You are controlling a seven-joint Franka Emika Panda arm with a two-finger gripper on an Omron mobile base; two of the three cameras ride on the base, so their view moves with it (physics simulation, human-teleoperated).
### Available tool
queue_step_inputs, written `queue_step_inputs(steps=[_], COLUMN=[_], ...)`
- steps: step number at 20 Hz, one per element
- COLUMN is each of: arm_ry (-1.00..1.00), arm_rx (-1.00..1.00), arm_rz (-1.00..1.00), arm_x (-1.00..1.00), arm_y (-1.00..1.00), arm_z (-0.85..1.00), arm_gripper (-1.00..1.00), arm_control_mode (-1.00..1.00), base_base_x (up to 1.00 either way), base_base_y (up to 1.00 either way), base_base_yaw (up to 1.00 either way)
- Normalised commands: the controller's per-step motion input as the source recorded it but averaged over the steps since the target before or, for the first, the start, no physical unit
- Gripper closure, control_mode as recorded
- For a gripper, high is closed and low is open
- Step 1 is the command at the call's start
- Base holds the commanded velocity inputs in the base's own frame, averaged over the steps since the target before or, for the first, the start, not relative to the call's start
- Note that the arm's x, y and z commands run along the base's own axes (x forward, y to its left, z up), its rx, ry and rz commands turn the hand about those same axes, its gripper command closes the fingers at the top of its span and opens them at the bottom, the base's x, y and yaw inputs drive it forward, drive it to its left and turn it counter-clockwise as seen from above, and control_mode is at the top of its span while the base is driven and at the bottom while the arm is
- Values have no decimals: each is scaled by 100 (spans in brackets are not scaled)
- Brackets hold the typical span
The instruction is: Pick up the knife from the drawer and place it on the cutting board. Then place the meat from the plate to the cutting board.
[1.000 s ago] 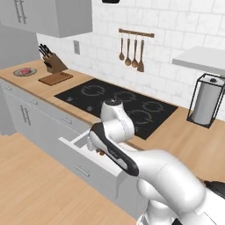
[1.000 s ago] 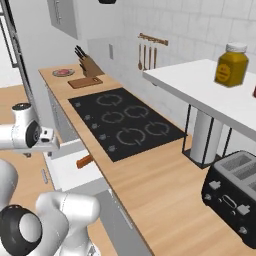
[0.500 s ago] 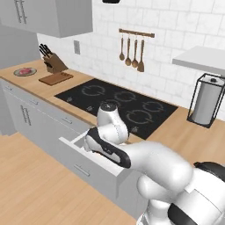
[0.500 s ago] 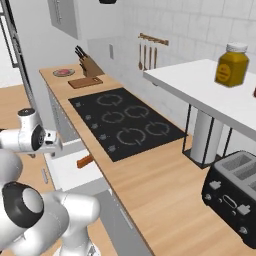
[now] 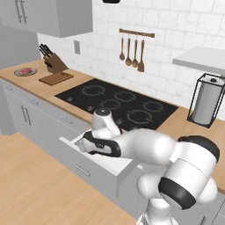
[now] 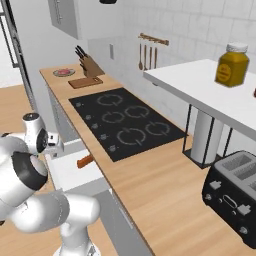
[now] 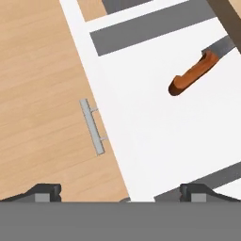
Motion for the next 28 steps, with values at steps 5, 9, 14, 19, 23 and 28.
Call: queue_step_inputs(steps=[5, 9, 14, 19, 23, 28], arm_ry=[0, 1, 0, 0, 0, 0], arm_rx=[0, 0, 0, 0, 0, 0], arm_rz=[0, 0, 0, 0, 0, 0], arm_x=[23, 19, 6, 5, 6, 12], arm_y=[8, 6, 7, 1, 0, 7], arm_z=[-25, -24, -32, -26, -24, -27], arm_gripper=[-100, -100, -100, -100, -100, -100], arm_control_mode=[-100, -100, -100, -100, -100, -100], base_base_x=[0, 0, 0, 0, 0, 0], base_base_y=[0, 0, 0, 0, 0, 0], base_base_yaw=[0, 0, 0, 0, 0, 0])
